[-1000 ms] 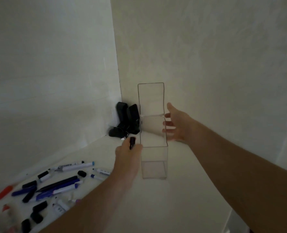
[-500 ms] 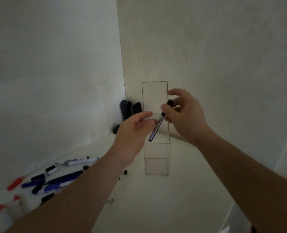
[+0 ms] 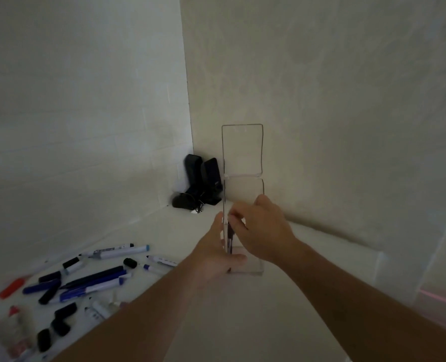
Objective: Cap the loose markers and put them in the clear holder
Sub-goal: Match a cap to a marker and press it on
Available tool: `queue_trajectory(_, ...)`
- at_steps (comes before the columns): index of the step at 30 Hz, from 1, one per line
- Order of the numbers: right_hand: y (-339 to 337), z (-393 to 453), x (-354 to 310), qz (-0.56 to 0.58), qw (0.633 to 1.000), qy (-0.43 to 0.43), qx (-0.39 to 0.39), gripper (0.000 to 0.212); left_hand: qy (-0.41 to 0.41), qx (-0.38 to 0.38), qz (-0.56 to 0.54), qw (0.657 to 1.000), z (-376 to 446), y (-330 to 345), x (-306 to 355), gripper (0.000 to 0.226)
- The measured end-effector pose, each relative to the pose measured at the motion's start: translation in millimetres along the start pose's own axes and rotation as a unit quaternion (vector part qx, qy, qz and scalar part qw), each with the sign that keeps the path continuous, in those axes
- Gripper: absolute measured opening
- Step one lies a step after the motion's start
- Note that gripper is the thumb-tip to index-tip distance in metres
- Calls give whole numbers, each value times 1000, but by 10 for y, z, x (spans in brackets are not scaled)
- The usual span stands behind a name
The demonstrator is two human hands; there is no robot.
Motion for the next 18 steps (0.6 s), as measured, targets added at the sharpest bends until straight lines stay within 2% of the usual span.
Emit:
queue_trajectory(3, 24, -22, 65, 4, 999, -18, -44, 33, 3, 43, 29, 999, 60, 43, -30, 114)
queue_trajectory(6, -27, -22, 188, 64, 997, -2, -34, 51, 1, 96, 21, 995, 58, 143, 2, 106)
queue_trajectory(8, -93, -48, 299, 90, 996, 12, 21, 62, -17, 122, 42, 991, 48, 195, -21, 119)
queue_trajectory(10, -206, -114, 386, 90, 990, 18, 109, 62, -32, 134, 66, 988, -12, 180, -49, 117)
queue_trajectory(12, -338, -241, 366, 69, 975, 1, 211, 56, -23, 135, 80, 987, -145, 32, -36, 99)
queue_trajectory(14, -356, -381, 223, 76, 963, -30, 256, 46, 22, 153, 121, 981, -379, -304, 22, 76)
queue_trajectory(16, -226, -449, -40, 122, 967, -59, 217, 39, 72, 171, 165, 969, -644, -754, 59, 56)
queue_trajectory(18, 59, -411, -323, 185, 975, -56, 114, 41, 83, 189, 232, 951, -857, -1234, -2, 46)
Point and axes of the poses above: each hand's wrist, its own z-axis towards the middle knuckle, its own y-axis out of the palm, x = y × z, the point moved 7 cm from there along z, towards the middle knuckle, and after that the axes turned 2 degrees about -z, right-handed, at the moved point
